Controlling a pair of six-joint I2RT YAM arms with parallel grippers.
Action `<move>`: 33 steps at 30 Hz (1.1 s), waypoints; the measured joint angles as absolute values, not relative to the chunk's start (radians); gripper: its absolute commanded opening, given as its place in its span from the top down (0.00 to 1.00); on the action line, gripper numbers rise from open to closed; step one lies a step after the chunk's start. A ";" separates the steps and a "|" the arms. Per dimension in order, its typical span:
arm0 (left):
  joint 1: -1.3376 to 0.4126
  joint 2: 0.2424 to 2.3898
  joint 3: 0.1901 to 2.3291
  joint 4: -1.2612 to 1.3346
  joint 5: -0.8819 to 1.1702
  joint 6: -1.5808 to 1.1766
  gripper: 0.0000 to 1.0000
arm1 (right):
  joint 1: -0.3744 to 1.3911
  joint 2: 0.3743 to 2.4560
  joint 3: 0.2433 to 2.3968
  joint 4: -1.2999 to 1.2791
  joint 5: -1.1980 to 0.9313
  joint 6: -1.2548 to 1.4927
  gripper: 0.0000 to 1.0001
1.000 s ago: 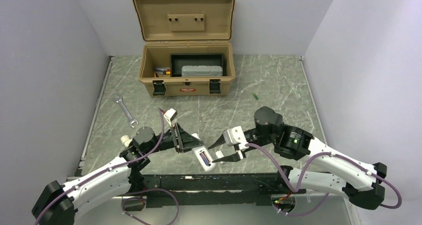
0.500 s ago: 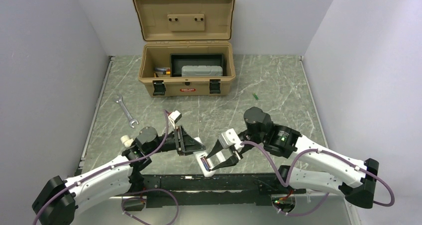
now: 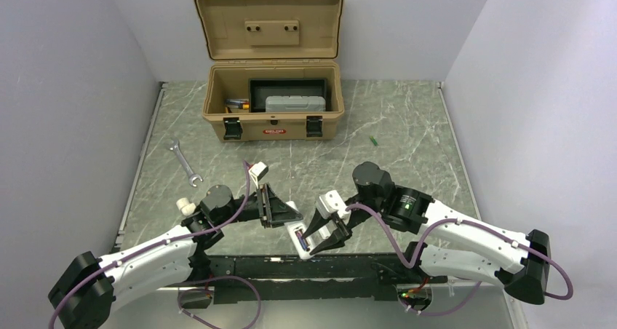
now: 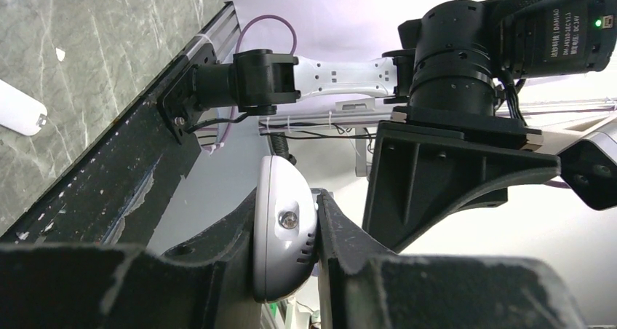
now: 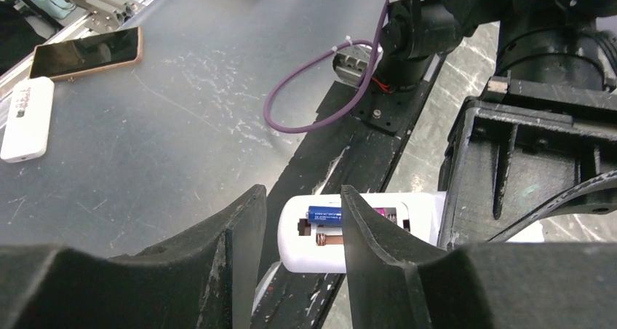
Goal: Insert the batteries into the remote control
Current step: Load the battery into the remote control.
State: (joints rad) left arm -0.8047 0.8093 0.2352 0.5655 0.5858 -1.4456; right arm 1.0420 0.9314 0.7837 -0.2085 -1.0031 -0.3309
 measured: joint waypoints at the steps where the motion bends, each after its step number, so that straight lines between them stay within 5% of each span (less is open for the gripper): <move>1: -0.805 0.810 0.235 0.567 0.586 -1.446 1.00 | 1.042 0.931 0.778 -0.205 -1.002 -0.327 0.57; 33: -0.812 0.831 0.236 0.603 0.581 -1.459 1.00 | 1.042 0.944 0.711 -0.129 -0.973 -0.282 0.62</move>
